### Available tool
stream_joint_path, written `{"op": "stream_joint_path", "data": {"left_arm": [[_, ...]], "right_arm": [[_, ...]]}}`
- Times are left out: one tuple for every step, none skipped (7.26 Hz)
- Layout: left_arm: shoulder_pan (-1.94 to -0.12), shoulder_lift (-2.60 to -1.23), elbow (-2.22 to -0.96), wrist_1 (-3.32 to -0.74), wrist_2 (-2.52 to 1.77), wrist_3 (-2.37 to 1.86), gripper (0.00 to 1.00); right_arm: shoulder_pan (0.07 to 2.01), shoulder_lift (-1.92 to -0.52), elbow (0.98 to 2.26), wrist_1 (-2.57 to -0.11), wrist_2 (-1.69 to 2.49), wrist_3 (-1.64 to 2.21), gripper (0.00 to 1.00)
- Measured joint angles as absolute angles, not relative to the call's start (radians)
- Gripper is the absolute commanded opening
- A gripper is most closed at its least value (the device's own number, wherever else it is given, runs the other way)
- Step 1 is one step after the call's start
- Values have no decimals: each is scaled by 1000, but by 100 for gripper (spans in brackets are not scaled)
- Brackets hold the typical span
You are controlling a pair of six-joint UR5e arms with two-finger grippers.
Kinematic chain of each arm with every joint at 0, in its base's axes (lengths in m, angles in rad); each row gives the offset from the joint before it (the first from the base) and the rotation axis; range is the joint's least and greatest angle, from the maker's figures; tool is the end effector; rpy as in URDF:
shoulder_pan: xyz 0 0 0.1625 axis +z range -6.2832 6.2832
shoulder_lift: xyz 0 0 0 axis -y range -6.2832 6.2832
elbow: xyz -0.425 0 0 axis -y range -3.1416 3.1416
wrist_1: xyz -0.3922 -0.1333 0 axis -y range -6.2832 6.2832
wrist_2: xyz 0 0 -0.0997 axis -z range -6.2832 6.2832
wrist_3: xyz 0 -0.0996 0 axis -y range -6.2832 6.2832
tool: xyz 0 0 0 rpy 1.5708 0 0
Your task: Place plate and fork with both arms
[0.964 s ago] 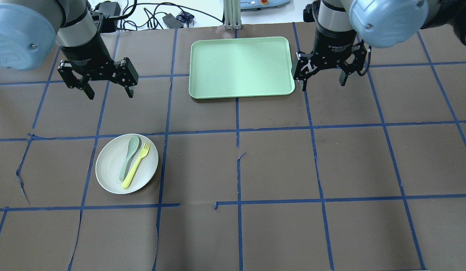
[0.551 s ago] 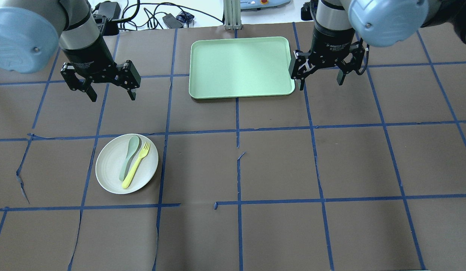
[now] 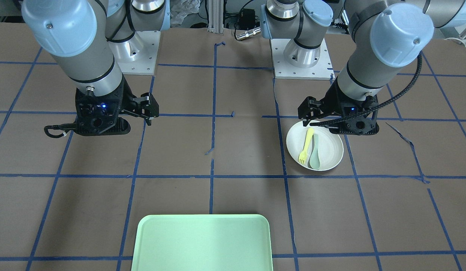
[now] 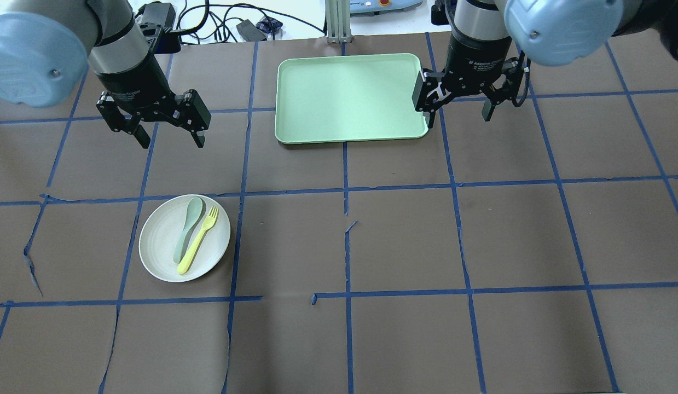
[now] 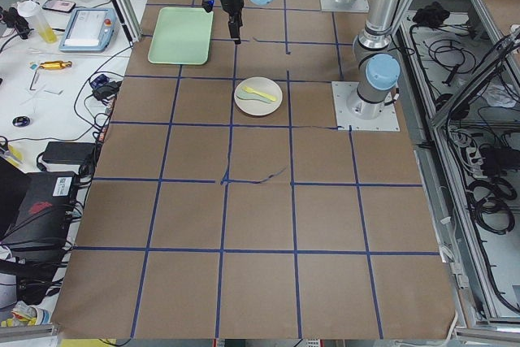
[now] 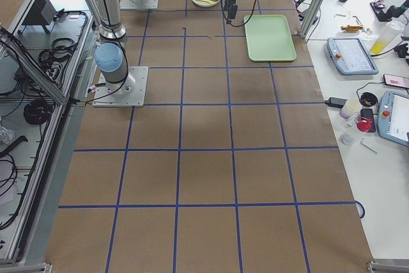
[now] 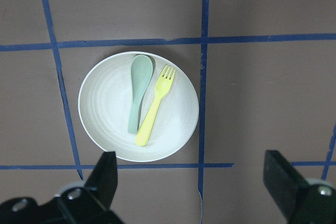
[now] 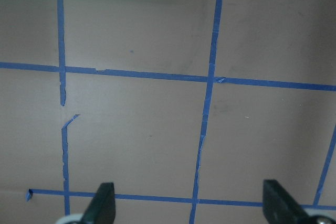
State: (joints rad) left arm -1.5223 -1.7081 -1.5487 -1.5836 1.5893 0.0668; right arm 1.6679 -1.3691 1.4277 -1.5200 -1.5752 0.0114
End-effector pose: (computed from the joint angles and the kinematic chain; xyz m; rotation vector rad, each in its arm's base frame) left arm -0.1054 -0.5397 0.4269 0.0304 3.1239 0.2016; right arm 0.1870 -0.5494 0.4460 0.1343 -3.1237 -0.1706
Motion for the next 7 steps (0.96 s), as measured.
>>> {"op": "stream_joint_path", "data": {"left_arm": [[-1522, -1711, -1552, -1583, 1588, 66, 100], [-1523, -1714, -1555, -1582, 1588, 67, 100], [-1523, -1717, -1557, -1581, 1588, 70, 100], [-1523, -1717, -1558, -1580, 1588, 71, 100], [-1523, -1717, -1558, -1579, 1588, 72, 100], [-1523, -1717, -1558, -1579, 1588, 72, 100], [-1523, -1717, -1558, -1579, 1588, 72, 100]], "right_arm": [[1668, -1371, 1421, -1504, -1574, 7, 100], [1668, -1372, 1420, -1496, -1573, 3, 100], [1669, -1373, 1422, -1493, -1573, 1, 100], [1670, -1373, 1424, -1492, -1572, 0, 100], [1671, -1373, 1426, -1491, -1571, 0, 100], [1672, -1373, 1427, -1491, -1571, 0, 100], [1673, -1372, 1427, -1491, -1571, 0, 100]]}}
